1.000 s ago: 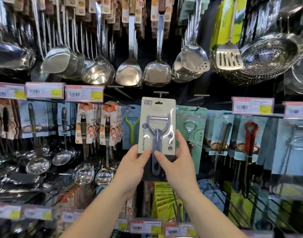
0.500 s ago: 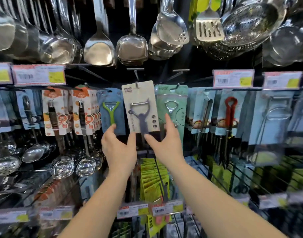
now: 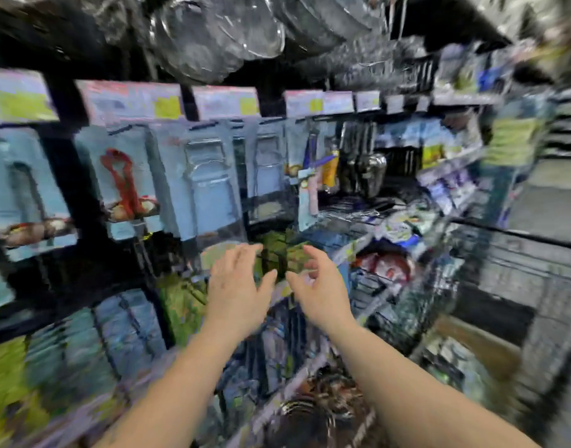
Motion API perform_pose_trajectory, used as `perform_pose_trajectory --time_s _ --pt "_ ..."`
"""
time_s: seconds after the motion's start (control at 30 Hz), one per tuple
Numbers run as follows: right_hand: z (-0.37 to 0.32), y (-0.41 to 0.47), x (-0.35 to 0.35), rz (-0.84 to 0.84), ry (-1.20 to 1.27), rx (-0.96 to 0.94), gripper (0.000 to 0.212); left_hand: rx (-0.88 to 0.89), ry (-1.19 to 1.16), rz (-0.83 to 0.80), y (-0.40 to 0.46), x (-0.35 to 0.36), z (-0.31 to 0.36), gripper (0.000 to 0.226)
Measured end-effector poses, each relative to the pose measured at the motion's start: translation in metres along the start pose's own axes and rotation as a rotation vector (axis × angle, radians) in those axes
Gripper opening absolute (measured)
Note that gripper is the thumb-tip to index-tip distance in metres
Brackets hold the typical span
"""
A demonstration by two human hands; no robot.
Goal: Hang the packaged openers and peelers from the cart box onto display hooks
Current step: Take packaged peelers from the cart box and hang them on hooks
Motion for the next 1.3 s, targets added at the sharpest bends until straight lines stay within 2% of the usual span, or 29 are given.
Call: perform_pose_trajectory --time_s 0.17,0.3,0.43,0.53,0.77,1.03,1.17,1.3 --pt "0.118 0.046 -0.152 0.123 -0.252 0.128 0.056 0.078 0.054 -0.266 0.038 0.163 0.126 0.056" --pt "0.194 0.066 -0.256 0.2 -0.441 0.241 0.056 0.132 0.008 -0.397 0.058 0.261 0.216 0.055" --pt "0.259 0.079 -0.325 0.256 -0.533 0.347 0.057 0.184 0.027 -0.511 0.069 0.347 0.269 0.056" --pt "0.304 0.084 -0.354 0.297 -0.526 0.436 0.058 0.2 0.038 -0.603 0.072 0.405 0.279 0.059" --pt "0.427 0.101 -0.379 0.307 -0.489 0.687 0.059 0.069 -0.001 -0.973 0.066 0.582 0.253 0.065" --pt "0.565 0.117 -0.37 0.274 -0.417 0.967 0.056 -0.122 -0.138 -1.222 0.034 0.75 0.231 0.062" --pt "0.625 0.109 -0.354 0.264 -0.393 1.05 0.055 -0.189 -0.111 -1.289 -0.001 0.81 0.218 0.065" --pt "0.679 0.11 -0.34 0.239 -0.403 1.063 0.053 -0.264 -0.107 -1.274 -0.025 0.858 0.206 0.065"
Point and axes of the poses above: each hand's wrist, its own y-axis towards the middle knuckle, its own x-axis out of the palm, z = x × y, the point moved 7 cm from there along y, towards the middle knuckle, and after that the axes turned 1 degree about z, right-handed, at the moved point
